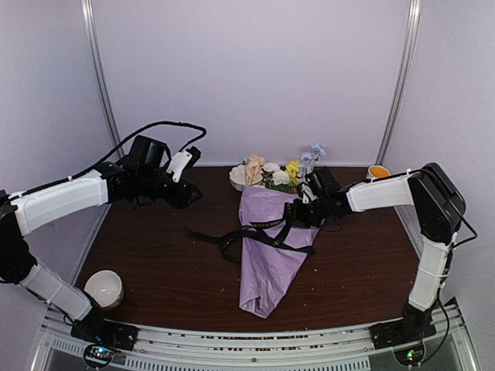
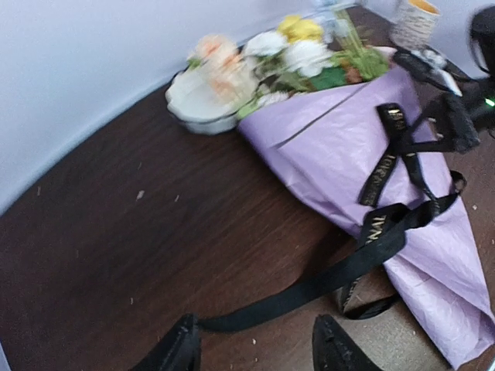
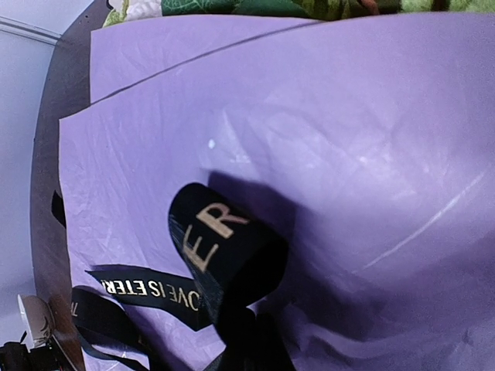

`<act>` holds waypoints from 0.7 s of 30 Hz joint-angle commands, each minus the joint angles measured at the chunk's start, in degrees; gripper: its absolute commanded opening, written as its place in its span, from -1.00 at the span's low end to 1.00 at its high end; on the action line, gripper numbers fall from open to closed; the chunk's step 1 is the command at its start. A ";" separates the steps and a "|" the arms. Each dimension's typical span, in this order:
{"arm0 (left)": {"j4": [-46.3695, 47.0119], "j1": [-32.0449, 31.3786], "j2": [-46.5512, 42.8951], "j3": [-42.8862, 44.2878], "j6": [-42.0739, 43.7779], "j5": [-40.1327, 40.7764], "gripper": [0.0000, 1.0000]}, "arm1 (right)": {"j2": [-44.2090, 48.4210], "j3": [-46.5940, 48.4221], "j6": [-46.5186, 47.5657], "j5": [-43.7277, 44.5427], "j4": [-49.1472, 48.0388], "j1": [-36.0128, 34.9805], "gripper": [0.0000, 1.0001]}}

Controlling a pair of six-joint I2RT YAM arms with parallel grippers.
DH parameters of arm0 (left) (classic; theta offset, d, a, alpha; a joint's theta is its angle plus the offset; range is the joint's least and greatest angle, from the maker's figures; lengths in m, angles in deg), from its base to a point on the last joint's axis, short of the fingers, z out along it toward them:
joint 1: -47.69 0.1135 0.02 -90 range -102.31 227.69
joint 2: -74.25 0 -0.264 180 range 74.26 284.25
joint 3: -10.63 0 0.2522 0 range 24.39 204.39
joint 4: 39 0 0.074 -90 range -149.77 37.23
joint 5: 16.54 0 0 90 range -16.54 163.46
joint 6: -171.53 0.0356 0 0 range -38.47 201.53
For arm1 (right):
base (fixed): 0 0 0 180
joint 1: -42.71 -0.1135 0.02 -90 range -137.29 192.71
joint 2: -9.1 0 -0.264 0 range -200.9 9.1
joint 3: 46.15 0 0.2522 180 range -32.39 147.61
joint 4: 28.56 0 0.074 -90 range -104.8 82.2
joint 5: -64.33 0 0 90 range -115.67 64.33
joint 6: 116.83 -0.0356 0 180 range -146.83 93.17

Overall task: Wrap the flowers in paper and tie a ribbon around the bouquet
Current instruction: Cross the ribbon over the folded bouquet.

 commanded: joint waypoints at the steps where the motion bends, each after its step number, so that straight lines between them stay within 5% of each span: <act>1: 12.14 -8.59 2.39 2.06 17.66 -12.71 0.13 | -0.93 1.14 0.54 -0.21 2.15 -0.46 -1.00; 4: 5.67 -13.76 11.10 9.68 27.05 -21.04 0.37 | -0.66 1.19 0.78 -0.02 3.07 -0.47 -1.00; 8: -1.79 -19.25 22.74 18.70 36.71 -21.35 0.55 | -0.22 0.84 0.76 0.03 3.31 -0.53 -1.00; 12: 6.12 -20.66 26.79 17.02 39.41 -18.18 0.58 | -0.25 0.95 0.39 -0.47 3.15 -0.64 -1.00; 18: 17.67 -21.35 31.68 14.31 39.08 -14.65 0.34 | -0.62 1.14 0.10 -1.09 3.06 -0.94 -1.00; 21: 15.77 -22.18 36.08 18.34 37.43 -9.67 0.27 | -0.44 0.98 0.28 -1.24 3.25 -1.20 -1.00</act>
